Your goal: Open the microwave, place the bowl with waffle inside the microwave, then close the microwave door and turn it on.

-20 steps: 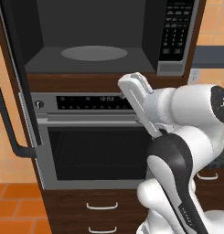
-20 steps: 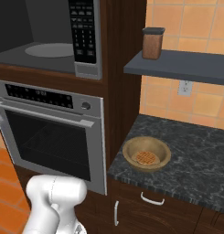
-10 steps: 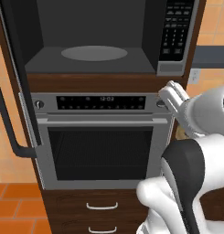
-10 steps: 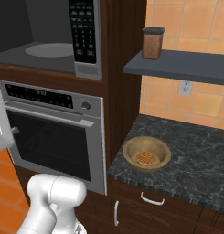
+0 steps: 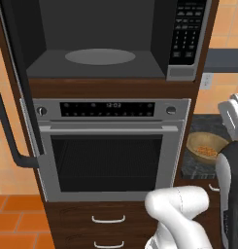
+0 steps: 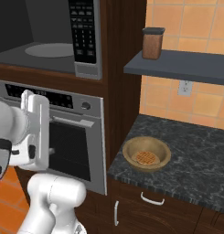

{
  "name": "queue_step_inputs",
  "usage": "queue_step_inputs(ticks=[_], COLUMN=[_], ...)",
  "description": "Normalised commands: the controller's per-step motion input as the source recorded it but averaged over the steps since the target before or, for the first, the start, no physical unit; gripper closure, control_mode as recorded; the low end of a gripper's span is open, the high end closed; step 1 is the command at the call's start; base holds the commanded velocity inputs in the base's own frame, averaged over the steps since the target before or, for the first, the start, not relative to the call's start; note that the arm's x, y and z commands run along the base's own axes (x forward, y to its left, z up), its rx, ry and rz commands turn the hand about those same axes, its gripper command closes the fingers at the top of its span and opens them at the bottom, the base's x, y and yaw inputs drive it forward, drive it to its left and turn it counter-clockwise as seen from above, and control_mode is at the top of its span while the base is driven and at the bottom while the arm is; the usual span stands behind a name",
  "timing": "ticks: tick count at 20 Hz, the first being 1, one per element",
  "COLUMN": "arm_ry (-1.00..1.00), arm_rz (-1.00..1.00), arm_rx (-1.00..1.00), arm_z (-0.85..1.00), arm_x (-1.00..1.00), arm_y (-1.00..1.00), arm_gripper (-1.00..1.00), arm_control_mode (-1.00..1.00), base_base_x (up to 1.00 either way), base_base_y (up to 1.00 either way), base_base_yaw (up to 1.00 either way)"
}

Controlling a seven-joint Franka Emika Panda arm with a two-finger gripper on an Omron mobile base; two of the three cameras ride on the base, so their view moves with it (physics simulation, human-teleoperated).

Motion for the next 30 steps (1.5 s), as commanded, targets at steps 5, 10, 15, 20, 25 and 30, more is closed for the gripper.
queue_step_inputs(ticks=[5,10,15,20,25,30], arm_ry=[0.03,0.08,0.08,0.13,0.21,0.02], arm_rz=[-0.02,0.0,0.06,0.19,0.21,0.19], arm_rx=[0.3,0.2,0.01,-0.01,0.0,0.0], arm_z=[-0.24,-0.39,-0.67,-0.59,-0.56,-0.37], arm_x=[-0.16,-0.03,0.0,0.28,0.74,0.5], arm_y=[-1.0,-1.0,-0.91,-0.62,-0.06,-0.12], arm_gripper=[-1.0,-1.0,-1.0,-1.0,-1.0,-1.0], arm_control_mode=[-1.0,-1.0,-1.0,-1.0,-1.0,-1.0], base_base_x=[0.0,0.0,0.0,0.0,0.0,0.0], base_base_y=[0.0,0.0,0.0,0.0,0.0,0.0], base_base_yaw=[0.0,0.0,0.0,0.0,0.0,0.0])
